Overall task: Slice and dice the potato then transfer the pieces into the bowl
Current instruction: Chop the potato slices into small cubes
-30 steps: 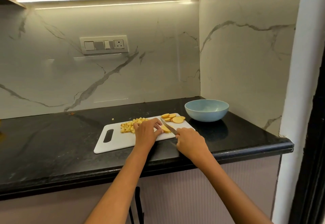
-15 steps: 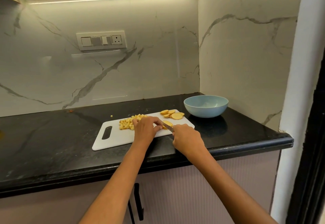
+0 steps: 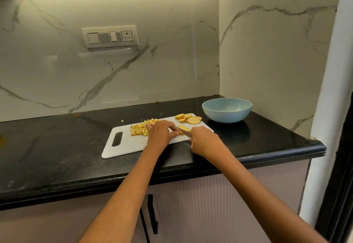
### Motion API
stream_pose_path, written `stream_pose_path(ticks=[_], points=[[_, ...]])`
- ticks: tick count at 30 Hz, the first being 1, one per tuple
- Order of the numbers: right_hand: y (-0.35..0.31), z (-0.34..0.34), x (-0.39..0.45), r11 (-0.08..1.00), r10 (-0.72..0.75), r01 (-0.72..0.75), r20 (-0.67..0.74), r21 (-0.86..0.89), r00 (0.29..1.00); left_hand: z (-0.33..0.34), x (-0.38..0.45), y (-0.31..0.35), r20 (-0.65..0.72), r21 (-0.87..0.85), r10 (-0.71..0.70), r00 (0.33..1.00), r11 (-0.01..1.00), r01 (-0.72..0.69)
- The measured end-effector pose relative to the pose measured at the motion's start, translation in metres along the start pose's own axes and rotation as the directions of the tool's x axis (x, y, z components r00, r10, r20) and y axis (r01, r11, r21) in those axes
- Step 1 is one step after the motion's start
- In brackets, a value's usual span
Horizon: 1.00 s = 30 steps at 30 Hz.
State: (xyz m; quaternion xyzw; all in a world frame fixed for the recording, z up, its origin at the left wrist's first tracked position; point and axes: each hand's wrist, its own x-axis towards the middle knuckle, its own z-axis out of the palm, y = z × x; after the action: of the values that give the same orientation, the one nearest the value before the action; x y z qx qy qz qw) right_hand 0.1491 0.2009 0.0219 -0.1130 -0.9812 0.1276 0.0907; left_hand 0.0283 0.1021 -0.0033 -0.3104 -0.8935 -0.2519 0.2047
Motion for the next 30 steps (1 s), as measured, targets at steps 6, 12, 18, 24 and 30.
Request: stream_pose_path(ticks=[6, 12, 18, 24, 30], points=[[0.002, -0.004, 0.002, 1.0, -0.022, 0.022, 0.031, -0.02, 0.999, 0.0, 0.0, 0.002, -0.02, 0.061, 0.017, 1.0, 0.998, -0.016], [-0.002, -0.008, 0.004, 0.999, -0.036, 0.037, 0.022, -0.022, 0.999, 0.0, 0.0, 0.005, -0.001, 0.081, 0.021, 1.0, 0.996, -0.021], [-0.009, -0.001, 0.004, 0.993, -0.065, 0.065, -0.003, -0.097, 0.998, 0.003, -0.004, 0.005, -0.05, 0.191, 0.035, 0.998, 0.981, -0.025], [0.003, 0.002, -0.011, 0.99, -0.062, 0.059, -0.017, -0.131, 0.998, 0.005, -0.001, 0.002, -0.071, 0.177, 0.045, 0.996, 0.984, -0.032], [0.01, 0.003, -0.004, 0.992, -0.077, 0.074, -0.033, -0.099, 0.996, 0.005, -0.002, 0.002, -0.072, 0.118, 0.023, 0.997, 0.993, -0.015]])
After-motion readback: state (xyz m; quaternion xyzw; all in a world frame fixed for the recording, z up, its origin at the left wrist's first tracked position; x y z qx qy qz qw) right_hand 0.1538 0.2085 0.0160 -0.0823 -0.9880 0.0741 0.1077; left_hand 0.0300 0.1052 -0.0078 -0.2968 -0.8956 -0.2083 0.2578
